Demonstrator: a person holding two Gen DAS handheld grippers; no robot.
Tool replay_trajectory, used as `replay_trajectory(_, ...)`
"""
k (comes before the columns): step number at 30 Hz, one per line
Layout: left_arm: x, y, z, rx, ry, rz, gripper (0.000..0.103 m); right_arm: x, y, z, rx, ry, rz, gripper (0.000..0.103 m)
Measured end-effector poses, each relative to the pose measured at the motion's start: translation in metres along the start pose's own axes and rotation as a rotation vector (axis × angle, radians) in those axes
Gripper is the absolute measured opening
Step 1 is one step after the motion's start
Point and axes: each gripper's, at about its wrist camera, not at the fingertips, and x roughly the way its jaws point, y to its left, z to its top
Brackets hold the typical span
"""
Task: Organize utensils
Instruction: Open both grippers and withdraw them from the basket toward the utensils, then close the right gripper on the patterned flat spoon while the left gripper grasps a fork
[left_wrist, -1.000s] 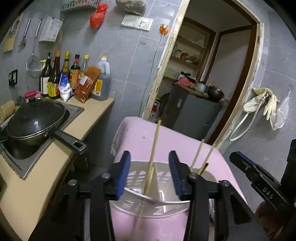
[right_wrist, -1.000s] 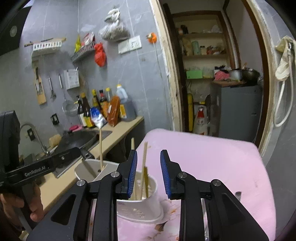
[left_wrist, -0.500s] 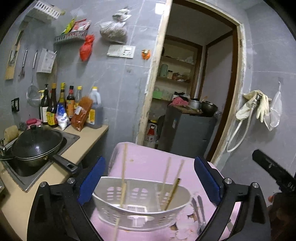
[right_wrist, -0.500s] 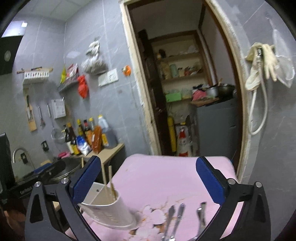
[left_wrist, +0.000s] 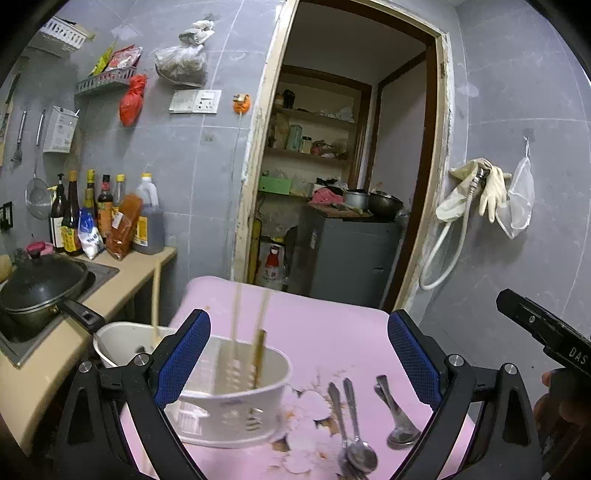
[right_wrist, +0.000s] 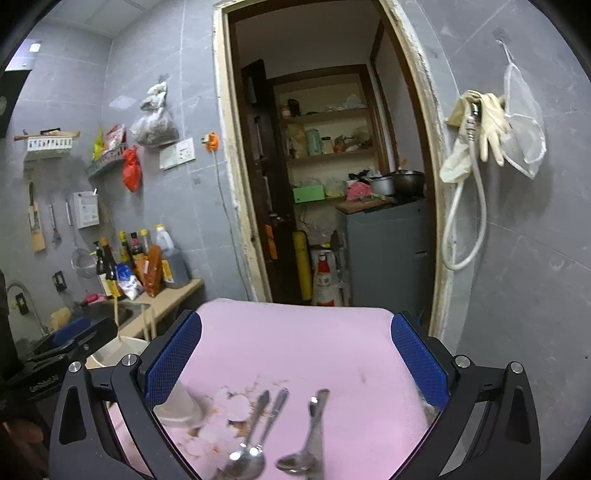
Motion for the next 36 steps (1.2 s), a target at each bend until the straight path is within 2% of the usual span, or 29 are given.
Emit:
replay_trajectory(6, 0.013, -0.02, -0.022, 0.008, 0.053, -0.023, 0.094, 0.003, -0.024, -0.013, -0.009, 0.052, -0.036, 0.103)
replay_trajectory(11, 0.029, -0.037, -0.042, 0.038, 0.135, -0.051, 0.094, 0.017, -0.049, -0.028, 0.008, 0.143, -0.044, 0.103)
replay_trajectory(15, 0.045, -0.05, -0.057, 0.087, 0.204, -0.03, 0.094, 0.034, -0.062, -0.046, 0.011, 0.242, -0.07, 0.102)
replay_trajectory(18, 0.06, -0.052, -0.067, 0.115, 0.264, -0.006, 0.093, 0.05, -0.068, -0.062, 0.006, 0.334, -0.089, 0.093)
replay_trajectory(19, 0.064, -0.052, -0.07, 0.115, 0.274, -0.003, 0.093, 0.053, -0.07, -0.066, 0.004, 0.351, -0.089, 0.085)
replay_trajectory(20, 0.069, -0.051, -0.074, 0.111, 0.29, -0.005, 0.091, 0.058, -0.072, -0.073, -0.001, 0.379, -0.092, 0.078)
replay_trajectory(22, 0.077, -0.049, -0.078, 0.105, 0.315, -0.01, 0.082, 0.066, -0.074, -0.084, -0.01, 0.426, -0.09, 0.074)
replay_trajectory(24, 0.088, -0.046, -0.083, 0.104, 0.358, -0.011, 0.067, 0.069, -0.074, -0.092, -0.011, 0.452, -0.077, 0.073)
replay_trajectory(27, 0.103, -0.043, -0.091, 0.098, 0.424, -0.016, 0.052, 0.072, -0.069, -0.101, -0.029, 0.486, -0.057, 0.069)
replay_trajectory(29, 0.113, -0.041, -0.096, 0.096, 0.465, -0.019, 0.049, 0.075, -0.065, -0.106, -0.051, 0.51, -0.045, 0.069)
replay_trajectory(32, 0.127, -0.039, -0.103, 0.098, 0.531, -0.022, 0.038, 0.08, -0.062, -0.112, -0.069, 0.542, -0.027, 0.069)
replay_trajectory(36, 0.14, -0.028, -0.107, 0.043, 0.601, -0.044, 0.038, 0.087, -0.058, -0.115, -0.08, 0.56, -0.014, 0.069)
